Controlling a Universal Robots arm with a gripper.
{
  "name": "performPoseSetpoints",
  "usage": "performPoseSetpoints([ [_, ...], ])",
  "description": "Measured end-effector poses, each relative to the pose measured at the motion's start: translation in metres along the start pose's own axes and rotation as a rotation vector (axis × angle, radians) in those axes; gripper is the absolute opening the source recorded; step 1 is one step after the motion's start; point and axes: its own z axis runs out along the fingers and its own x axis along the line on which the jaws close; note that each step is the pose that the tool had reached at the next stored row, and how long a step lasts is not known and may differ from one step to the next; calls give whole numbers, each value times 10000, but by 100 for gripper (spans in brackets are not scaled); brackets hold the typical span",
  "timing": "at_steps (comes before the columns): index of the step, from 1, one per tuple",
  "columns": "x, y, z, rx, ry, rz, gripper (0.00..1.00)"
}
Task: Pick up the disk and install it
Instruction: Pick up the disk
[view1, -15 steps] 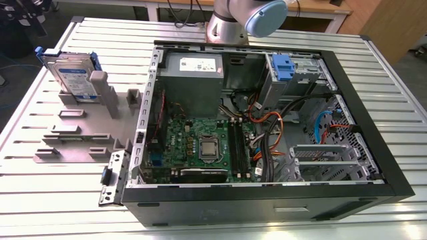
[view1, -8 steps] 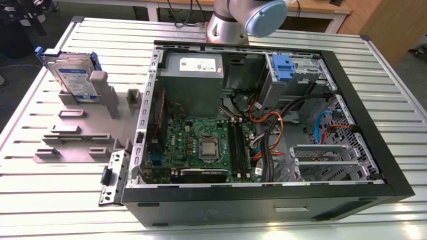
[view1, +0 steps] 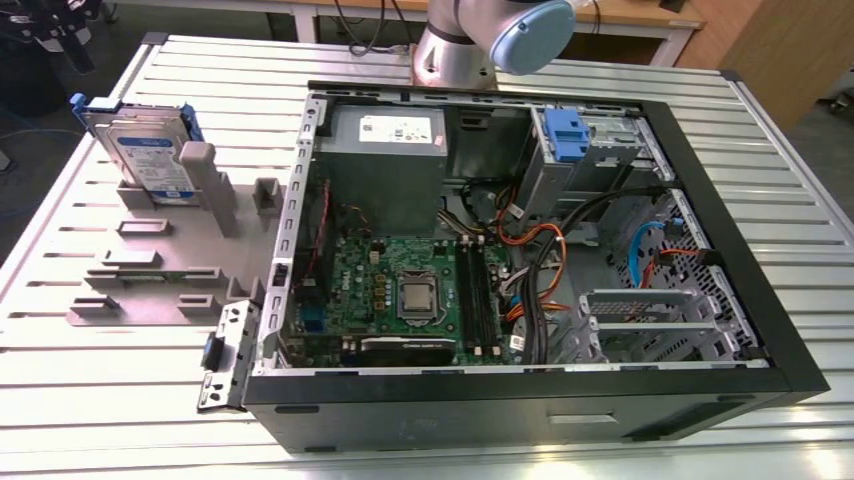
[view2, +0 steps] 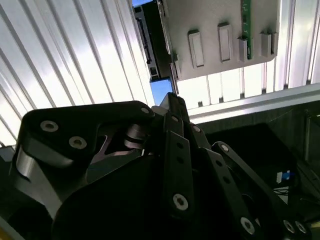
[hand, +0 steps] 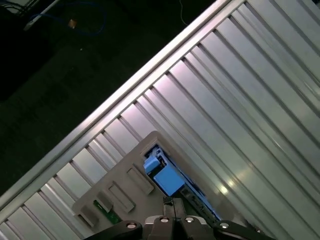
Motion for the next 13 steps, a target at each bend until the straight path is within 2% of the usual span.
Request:
performPoseSetpoints([
  [3, 0, 0, 0, -13, 0, -527, 11],
  [11, 0, 0, 0, -15, 0, -592, 11],
  [13, 0, 0, 1, -18, 0, -732, 11],
])
